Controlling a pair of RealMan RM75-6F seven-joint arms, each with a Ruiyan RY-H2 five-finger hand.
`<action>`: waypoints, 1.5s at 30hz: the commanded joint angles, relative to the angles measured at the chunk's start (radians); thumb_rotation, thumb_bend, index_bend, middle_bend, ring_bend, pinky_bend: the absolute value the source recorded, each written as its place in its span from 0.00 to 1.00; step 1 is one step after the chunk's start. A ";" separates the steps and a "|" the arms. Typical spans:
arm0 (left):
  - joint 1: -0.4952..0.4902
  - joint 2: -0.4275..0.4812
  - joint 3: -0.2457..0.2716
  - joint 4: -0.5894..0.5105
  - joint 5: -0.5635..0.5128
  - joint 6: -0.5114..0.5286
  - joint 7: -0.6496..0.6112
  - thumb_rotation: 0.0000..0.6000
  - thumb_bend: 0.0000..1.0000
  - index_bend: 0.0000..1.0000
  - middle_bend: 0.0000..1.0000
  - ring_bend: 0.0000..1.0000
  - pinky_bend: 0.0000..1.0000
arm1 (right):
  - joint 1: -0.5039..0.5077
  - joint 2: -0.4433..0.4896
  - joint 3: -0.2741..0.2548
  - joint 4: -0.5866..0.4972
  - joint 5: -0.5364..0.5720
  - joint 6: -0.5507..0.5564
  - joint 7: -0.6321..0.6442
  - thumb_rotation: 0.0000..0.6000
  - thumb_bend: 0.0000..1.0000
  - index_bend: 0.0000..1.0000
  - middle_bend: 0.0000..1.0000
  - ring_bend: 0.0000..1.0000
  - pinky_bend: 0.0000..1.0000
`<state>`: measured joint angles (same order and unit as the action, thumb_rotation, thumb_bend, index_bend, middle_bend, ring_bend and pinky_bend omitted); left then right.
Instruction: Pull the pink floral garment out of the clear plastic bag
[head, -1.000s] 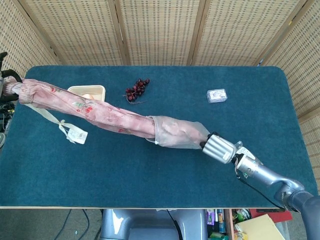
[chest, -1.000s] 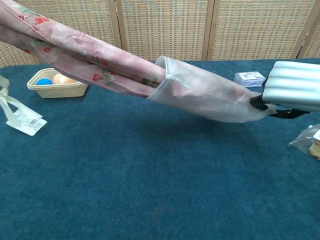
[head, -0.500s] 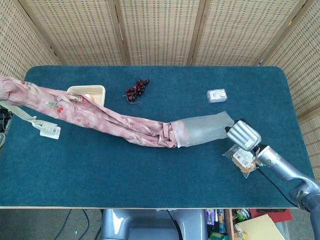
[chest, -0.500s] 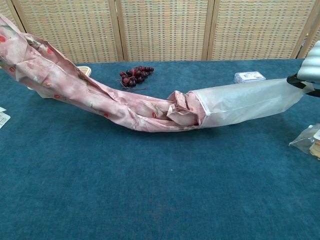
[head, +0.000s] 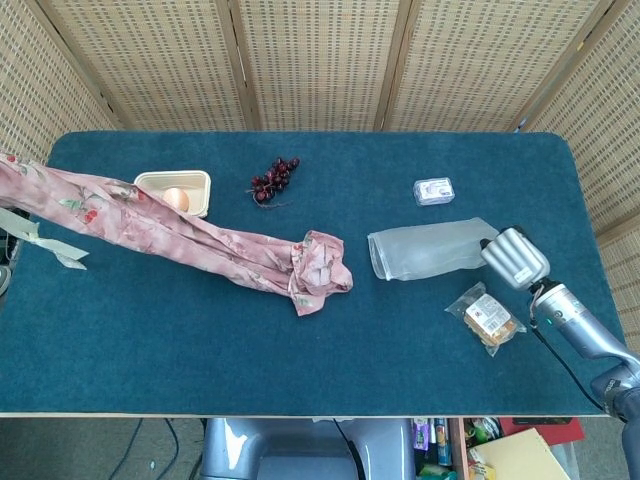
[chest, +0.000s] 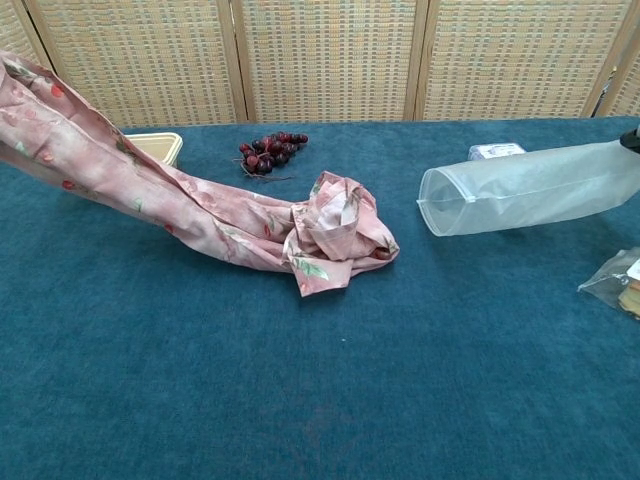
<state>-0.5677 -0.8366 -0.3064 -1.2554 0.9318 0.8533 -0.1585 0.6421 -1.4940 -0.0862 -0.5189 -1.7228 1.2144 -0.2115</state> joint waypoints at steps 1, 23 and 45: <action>0.002 -0.001 -0.002 0.005 0.001 -0.002 -0.003 1.00 0.64 0.72 0.00 0.00 0.00 | -0.012 -0.002 0.004 0.022 0.011 -0.002 0.011 1.00 1.00 0.71 0.84 0.77 0.91; 0.007 -0.040 0.026 -0.110 0.195 0.050 -0.040 1.00 0.06 0.00 0.00 0.00 0.00 | -0.025 -0.010 -0.046 0.004 -0.077 0.170 0.076 1.00 0.33 0.33 0.56 0.69 0.78; 0.194 -0.116 0.119 -0.352 0.406 0.442 0.020 1.00 0.06 0.00 0.00 0.00 0.00 | -0.211 0.122 0.045 -0.656 0.088 0.348 0.036 1.00 0.00 0.00 0.00 0.00 0.00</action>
<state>-0.4271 -0.9099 -0.2171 -1.5799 1.2981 1.2133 -0.1591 0.4942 -1.4317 -0.0922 -0.9843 -1.7382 1.5742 -0.1554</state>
